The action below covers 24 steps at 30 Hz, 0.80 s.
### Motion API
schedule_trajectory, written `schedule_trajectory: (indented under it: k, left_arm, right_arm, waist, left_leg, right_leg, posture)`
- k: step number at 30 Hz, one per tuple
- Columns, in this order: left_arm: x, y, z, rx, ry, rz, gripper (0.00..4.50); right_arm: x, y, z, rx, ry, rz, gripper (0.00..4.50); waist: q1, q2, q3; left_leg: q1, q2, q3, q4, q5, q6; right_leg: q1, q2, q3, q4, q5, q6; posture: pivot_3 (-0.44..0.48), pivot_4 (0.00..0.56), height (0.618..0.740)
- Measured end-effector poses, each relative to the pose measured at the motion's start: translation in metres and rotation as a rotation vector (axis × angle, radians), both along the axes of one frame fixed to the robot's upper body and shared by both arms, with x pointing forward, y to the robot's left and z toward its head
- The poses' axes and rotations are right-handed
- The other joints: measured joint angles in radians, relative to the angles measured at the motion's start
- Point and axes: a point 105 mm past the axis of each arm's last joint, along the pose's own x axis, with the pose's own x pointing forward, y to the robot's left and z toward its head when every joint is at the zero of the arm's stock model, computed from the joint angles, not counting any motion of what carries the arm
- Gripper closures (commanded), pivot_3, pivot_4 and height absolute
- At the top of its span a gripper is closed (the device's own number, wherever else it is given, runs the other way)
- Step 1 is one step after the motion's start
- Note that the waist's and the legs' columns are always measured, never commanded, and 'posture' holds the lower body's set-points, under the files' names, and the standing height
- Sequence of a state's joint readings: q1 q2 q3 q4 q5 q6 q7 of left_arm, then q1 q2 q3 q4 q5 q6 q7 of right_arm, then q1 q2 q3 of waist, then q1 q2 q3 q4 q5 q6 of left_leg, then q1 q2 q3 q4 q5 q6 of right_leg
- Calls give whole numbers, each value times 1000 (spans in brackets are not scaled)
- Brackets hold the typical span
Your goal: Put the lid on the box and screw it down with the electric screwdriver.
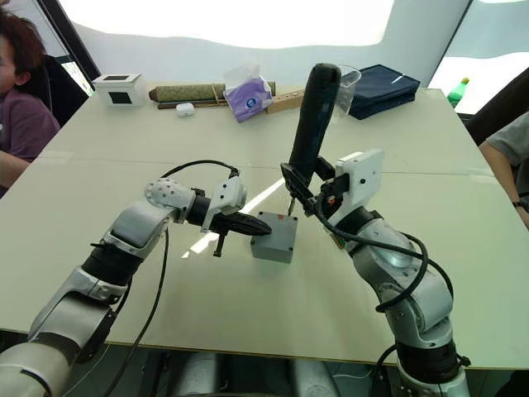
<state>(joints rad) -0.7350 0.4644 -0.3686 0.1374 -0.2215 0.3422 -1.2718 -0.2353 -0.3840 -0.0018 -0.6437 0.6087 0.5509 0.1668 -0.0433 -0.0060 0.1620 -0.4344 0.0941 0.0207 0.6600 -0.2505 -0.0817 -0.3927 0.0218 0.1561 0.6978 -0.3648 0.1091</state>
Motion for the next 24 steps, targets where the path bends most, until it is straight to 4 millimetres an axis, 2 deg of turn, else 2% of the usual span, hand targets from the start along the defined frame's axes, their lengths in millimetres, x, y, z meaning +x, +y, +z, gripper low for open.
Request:
schedule_trajectory:
  k: [10,17,21,24]
  left_arm:
    - [1,0,0,9,-4,-9,4500]
    - [1,0,0,12,-3,-9,4500]
    - [1,0,-1,16,-1,-8,4500]
    - [1,1,-3,18,6,-3,4500]
  right_arm:
    - [5,-10,-14,-40,-17,-79,2393]
    - [4,-12,-16,-43,-35,-85,2393]
    - [1,-11,-18,-48,-36,-75,2393]
    - [-2,-10,-28,-82,-10,-80,2393]
  waist:
    - [0,0,0]
    - [0,0,0]
    - [-1,0,0]
    - [-1,-1,-1]
  left_leg:
    - [0,0,0,1,-1,2]
    - [2,0,0,1,-1,2]
    - [5,0,0,1,-2,3]
    - [11,0,0,0,-3,5]
  right_leg:
    - [1,0,0,0,0,0]
    - [2,0,0,0,0,0]
    - [6,0,0,0,0,0]
    - [11,0,0,0,0,0]
  posture:
    - [0,150,739]
    - [0,150,739]
    - [0,150,739]
    - [0,150,739]
